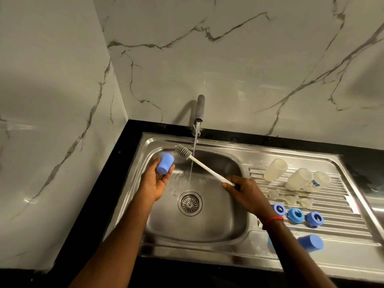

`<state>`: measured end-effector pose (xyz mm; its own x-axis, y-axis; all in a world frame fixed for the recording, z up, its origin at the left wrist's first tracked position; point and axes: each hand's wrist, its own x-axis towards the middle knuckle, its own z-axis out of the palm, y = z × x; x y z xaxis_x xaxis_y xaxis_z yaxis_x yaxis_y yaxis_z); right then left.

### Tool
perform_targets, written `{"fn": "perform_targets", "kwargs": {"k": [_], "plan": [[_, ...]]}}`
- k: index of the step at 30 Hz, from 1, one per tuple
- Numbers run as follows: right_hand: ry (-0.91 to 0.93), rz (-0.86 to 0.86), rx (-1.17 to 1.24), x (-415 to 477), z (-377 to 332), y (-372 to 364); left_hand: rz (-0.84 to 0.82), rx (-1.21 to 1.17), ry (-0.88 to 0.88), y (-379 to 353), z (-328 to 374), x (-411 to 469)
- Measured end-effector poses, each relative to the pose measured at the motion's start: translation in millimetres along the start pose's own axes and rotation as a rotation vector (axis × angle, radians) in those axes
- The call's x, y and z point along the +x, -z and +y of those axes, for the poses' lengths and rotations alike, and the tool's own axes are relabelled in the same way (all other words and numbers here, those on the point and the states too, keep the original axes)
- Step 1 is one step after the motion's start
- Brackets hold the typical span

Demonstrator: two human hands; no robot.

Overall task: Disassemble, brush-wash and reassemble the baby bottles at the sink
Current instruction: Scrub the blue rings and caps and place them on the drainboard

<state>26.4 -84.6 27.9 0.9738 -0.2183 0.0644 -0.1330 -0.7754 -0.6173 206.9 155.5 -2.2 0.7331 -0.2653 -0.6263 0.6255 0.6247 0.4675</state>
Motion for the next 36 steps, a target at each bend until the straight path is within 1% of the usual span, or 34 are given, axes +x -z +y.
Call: {"fn": "perform_targets", "kwargs": {"k": [3,5,6,8,10,13,14,18,20,21,23,25,26,29,31,34,36], "plan": [[-0.005,-0.053,0.034,-4.0,-9.2,-7.2,-0.013,0.015,0.072,3.7,-9.4,-1.2],[-0.027,-0.067,-0.019,-6.4,-13.0,-15.5,-0.075,-0.009,0.125,6.2,-15.7,-2.8],[-0.034,-0.057,-0.056,-6.6,-15.1,-19.9,-0.112,-0.007,0.135,7.2,-18.8,-2.2],[-0.014,-0.016,-0.089,-6.5,-20.3,-27.0,-0.137,-0.015,0.13,5.7,-22.9,-2.8],[0.054,-0.035,-0.082,-8.3,-23.9,-28.7,-0.108,-0.074,0.115,4.5,-22.3,0.1],[0.154,-0.166,-0.047,-17.3,-23.2,-23.2,-0.048,-0.127,0.116,5.7,-12.8,4.3],[0.156,-0.174,-0.044,-19.2,-22.3,-21.5,-0.041,-0.133,0.115,7.1,-10.9,5.5],[0.089,0.009,-0.131,-5.5,-21.5,-32.0,-0.075,-0.145,0.097,1.0,-20.1,2.4],[0.072,0.046,-0.134,-0.4,-23.7,-37.2,-0.066,-0.142,0.093,-4.0,-23.3,-0.4],[0.088,0.034,-0.108,-0.9,-24.4,-37.8,-0.039,-0.159,0.081,-5.3,-22.0,-0.6],[0.145,-0.045,-0.037,-9.3,-25.4,-34.0,0.021,-0.188,0.039,-3.6,-17.1,0.9],[0.182,-0.104,-0.006,-16.6,-23.8,-31.1,0.046,-0.163,0.023,-0.9,-13.4,0.4],[0.176,-0.093,-0.008,-16.2,-22.4,-31.0,0.047,-0.138,0.033,0.1,-14.5,-0.7],[0.125,0.01,-0.071,-3.5,-20.3,-37.9,0.043,-0.059,0.076,-2.6,-22.8,-7.1],[0.131,0.039,-0.101,-1.2,-25.2,-43.1,0.057,-0.086,0.076,-6.3,-22.9,-9.1],[0.19,-0.029,-0.076,-12.2,-31.8,-45.8,0.122,-0.203,0.045,-10.2,-12.5,-9.2],[0.179,-0.026,-0.07,-18.2,-28.7,-45.8,0.155,-0.198,0.057,-11.0,-7.9,-7.9]]}}
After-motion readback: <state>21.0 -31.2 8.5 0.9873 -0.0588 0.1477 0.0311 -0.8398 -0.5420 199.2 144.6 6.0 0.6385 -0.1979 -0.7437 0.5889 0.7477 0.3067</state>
